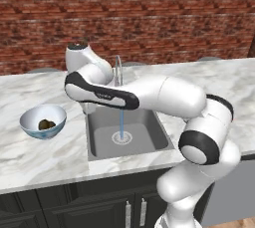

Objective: Pick the kiwis from the sink and place them in one bowl. Place the sweet potato in the other bowl. Then turn off the sink faucet.

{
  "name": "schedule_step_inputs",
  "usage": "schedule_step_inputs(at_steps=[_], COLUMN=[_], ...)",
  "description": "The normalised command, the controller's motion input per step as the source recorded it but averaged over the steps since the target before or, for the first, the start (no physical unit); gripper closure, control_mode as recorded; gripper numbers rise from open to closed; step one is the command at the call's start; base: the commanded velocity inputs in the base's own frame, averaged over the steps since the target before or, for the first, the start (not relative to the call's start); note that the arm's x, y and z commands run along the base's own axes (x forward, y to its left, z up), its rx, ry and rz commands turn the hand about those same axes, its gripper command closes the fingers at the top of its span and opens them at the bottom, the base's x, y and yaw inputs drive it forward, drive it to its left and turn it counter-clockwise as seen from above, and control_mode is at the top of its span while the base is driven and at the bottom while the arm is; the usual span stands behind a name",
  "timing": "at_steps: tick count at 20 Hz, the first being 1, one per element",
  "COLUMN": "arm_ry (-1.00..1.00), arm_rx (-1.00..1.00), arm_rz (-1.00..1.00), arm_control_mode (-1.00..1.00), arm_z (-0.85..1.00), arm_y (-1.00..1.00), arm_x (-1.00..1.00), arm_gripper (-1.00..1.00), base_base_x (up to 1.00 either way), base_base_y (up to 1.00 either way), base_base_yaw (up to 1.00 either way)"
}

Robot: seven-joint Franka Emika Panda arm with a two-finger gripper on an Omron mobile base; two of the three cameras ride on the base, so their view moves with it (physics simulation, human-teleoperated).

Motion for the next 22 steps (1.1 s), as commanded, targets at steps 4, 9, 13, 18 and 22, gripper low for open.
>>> schedule_step_inputs(at_steps=[4,9,13,18,22], arm_ry=[0.0,0.0,-0.04,-0.14,-0.18], arm_rx=[0.0,0.11,0.16,0.18,0.16], arm_rz=[0.0,0.0,-0.01,-0.09,-0.08], arm_control_mode=[-1.0,-1.0,-1.0,-1.0,-1.0], arm_z=[0.3,0.66,0.58,0.16,0.02], arm_y=[-0.71,-0.55,-0.56,-0.52,-0.49], arm_x=[-0.44,-0.26,-0.4,-0.52,-0.36], arm_gripper=[-1.0,-1.0,-1.0,-1.0,-1.0], base_base_x=[0.0,0.0,0.0,0.0,0.0], base_base_y=[0.0,0.0,0.0,0.0,0.0], base_base_yaw=[0.0,0.0,0.0,0.0,0.0])
